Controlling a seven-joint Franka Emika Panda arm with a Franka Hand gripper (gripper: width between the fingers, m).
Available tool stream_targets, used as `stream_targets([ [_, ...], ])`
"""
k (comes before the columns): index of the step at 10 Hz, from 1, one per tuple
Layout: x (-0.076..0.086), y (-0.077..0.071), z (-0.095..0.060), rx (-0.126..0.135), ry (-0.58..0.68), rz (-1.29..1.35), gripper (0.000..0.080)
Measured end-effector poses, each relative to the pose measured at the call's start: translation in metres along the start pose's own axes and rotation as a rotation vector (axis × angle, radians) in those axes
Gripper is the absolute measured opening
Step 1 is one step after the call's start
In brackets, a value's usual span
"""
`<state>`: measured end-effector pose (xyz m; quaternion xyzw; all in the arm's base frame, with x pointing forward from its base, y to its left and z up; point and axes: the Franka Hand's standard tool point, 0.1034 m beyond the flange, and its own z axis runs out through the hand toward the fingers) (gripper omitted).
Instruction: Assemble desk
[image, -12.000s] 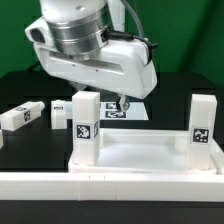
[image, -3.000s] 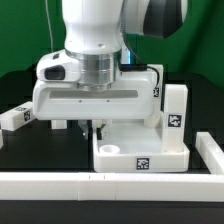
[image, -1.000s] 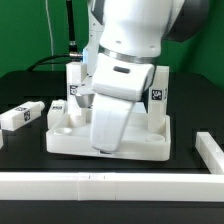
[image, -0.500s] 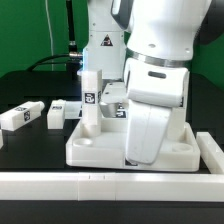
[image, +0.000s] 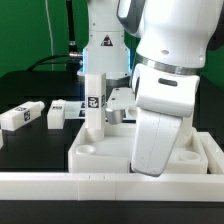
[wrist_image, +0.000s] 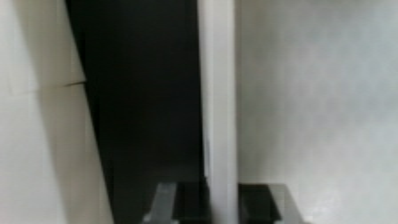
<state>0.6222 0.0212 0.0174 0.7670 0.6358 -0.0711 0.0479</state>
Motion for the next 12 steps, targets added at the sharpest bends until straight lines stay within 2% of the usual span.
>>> stream_targets([
  [2, 0.001, 0.001, 0.001, -0.003, -0.009, -0.074, 0.0063],
  [4, 0.009, 0.007, -0.002, -0.014, -0.014, -0.097, 0.0063],
  [8, 0.013, 0.012, -0.006, 0.001, -0.020, -0.074, 0.0063],
  [10, 0.011, 0.016, -0.008, -0.002, -0.021, -0.069, 0.0063],
  [11, 0.009, 0.011, -0.009, 0.019, -0.035, -0.076, 0.0063],
  [12, 0.007, 0.007, -0.011, 0.042, -0.045, -0.076, 0.0182],
])
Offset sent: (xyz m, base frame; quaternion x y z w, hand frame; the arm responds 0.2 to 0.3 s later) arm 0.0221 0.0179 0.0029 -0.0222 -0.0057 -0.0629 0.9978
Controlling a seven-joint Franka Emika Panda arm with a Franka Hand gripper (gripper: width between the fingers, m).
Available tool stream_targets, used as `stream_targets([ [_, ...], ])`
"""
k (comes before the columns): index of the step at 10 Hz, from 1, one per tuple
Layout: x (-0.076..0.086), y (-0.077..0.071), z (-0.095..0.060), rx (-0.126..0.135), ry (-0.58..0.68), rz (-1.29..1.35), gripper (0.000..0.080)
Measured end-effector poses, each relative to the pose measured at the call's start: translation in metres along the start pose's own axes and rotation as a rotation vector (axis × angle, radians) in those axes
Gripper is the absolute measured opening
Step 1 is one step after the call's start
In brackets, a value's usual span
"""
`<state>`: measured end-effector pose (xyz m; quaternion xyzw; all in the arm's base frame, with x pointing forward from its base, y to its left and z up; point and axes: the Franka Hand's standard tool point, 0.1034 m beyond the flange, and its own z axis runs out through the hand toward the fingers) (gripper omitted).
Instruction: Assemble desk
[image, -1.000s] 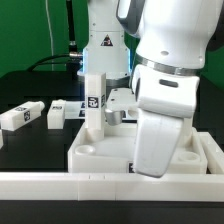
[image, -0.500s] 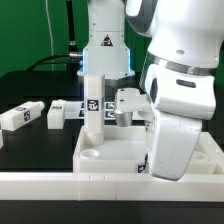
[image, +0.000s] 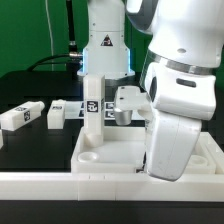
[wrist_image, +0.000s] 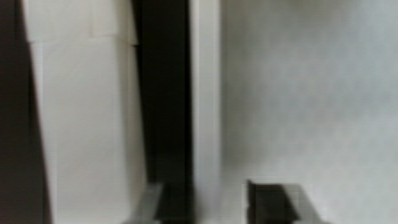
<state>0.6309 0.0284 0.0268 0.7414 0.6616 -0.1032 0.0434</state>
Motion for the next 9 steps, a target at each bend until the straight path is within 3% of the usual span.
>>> stream_targets([
  [1, -0.003, -0.003, -0.005, 0.014, -0.005, 0.000, 0.0320],
  [2, -0.006, -0.002, -0.013, 0.005, -0.005, 0.002, 0.0468],
  [3, -0.010, -0.001, -0.020, -0.006, -0.013, -0.003, 0.0468],
  [4, -0.014, -0.004, -0.028, -0.025, -0.018, -0.012, 0.0605],
  [5, -0.022, -0.010, -0.038, -0.048, -0.017, -0.017, 0.0641],
  [7, -0.043, -0.027, -0.042, -0.066, -0.001, 0.009, 0.0648],
  [9, -0.069, -0.048, -0.035, -0.045, 0.002, 0.044, 0.0649],
])
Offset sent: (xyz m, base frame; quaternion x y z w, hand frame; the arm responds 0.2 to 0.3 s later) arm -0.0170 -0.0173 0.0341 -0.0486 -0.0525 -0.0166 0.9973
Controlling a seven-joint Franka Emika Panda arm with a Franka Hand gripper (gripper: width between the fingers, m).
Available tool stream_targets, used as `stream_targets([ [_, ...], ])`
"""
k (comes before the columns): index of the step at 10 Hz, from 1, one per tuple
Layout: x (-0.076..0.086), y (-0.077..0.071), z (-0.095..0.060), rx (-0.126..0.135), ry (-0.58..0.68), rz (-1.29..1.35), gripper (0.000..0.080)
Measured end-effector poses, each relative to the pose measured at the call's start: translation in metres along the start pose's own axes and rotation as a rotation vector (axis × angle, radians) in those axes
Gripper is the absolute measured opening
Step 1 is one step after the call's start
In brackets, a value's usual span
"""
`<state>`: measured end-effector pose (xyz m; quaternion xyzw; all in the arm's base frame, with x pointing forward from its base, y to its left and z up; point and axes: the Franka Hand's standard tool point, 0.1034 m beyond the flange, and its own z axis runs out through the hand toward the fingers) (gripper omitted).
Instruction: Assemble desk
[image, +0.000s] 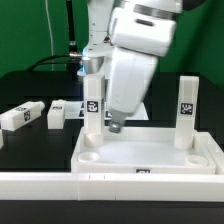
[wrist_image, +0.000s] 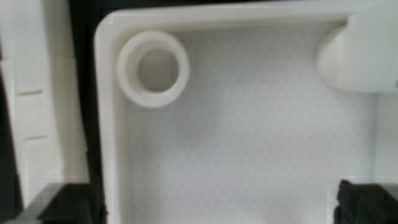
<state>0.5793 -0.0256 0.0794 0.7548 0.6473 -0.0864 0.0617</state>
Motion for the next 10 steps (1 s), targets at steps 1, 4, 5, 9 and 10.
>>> stream_targets([
  [1, -0.012, -0.005, 0.004, 0.005, 0.004, 0.005, 0.0649],
  [4, -0.029, -0.013, 0.011, 0.016, 0.014, 0.063, 0.0649],
  [5, -0.030, -0.013, 0.012, 0.017, 0.013, 0.066, 0.0649],
  [9, -0.031, -0.017, 0.009, 0.062, -0.011, 0.448, 0.0649],
  [10, -0.035, -0.017, 0.005, 0.074, -0.022, 0.506, 0.0649],
])
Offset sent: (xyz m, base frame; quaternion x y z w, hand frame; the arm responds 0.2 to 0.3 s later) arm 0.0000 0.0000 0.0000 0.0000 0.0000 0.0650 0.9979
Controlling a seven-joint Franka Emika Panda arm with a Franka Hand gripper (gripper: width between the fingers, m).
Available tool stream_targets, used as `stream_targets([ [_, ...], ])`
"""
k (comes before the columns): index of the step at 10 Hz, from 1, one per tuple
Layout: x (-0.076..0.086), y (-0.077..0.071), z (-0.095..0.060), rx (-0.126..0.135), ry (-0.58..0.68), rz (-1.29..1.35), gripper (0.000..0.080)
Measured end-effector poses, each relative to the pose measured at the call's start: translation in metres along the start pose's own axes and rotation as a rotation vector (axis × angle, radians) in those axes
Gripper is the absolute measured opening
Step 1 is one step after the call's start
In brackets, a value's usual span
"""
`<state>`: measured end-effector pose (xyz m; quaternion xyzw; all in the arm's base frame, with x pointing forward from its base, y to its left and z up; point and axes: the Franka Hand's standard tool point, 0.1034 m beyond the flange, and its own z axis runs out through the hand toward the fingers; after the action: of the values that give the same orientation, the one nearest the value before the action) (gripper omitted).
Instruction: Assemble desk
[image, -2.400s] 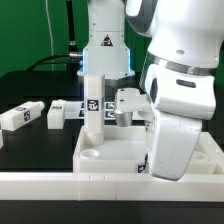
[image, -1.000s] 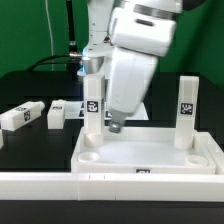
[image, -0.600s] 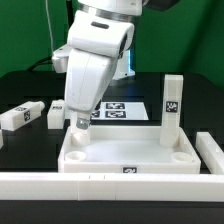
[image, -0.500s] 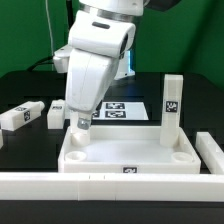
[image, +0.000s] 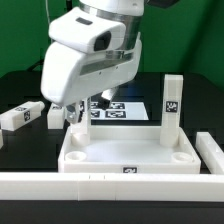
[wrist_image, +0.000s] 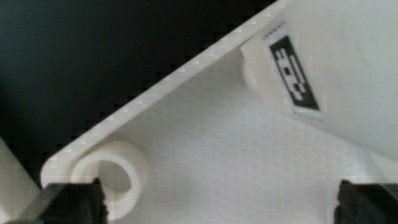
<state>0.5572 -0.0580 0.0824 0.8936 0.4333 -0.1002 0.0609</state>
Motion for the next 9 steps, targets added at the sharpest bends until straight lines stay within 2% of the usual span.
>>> stream_targets([
  [2, -0.011, 0.010, -0.021, 0.017, -0.004, 0.129, 0.0649],
  [4, -0.028, 0.019, -0.045, 0.030, 0.001, 0.279, 0.0649],
  [5, -0.038, 0.024, -0.054, 0.029, 0.006, 0.335, 0.0649],
  [6, -0.050, 0.028, -0.057, 0.030, 0.008, 0.407, 0.0649],
  [7, -0.059, 0.026, -0.055, 0.036, 0.004, 0.450, 0.0649],
  [9, -0.057, 0.025, -0.053, 0.042, 0.003, 0.508, 0.0649],
])
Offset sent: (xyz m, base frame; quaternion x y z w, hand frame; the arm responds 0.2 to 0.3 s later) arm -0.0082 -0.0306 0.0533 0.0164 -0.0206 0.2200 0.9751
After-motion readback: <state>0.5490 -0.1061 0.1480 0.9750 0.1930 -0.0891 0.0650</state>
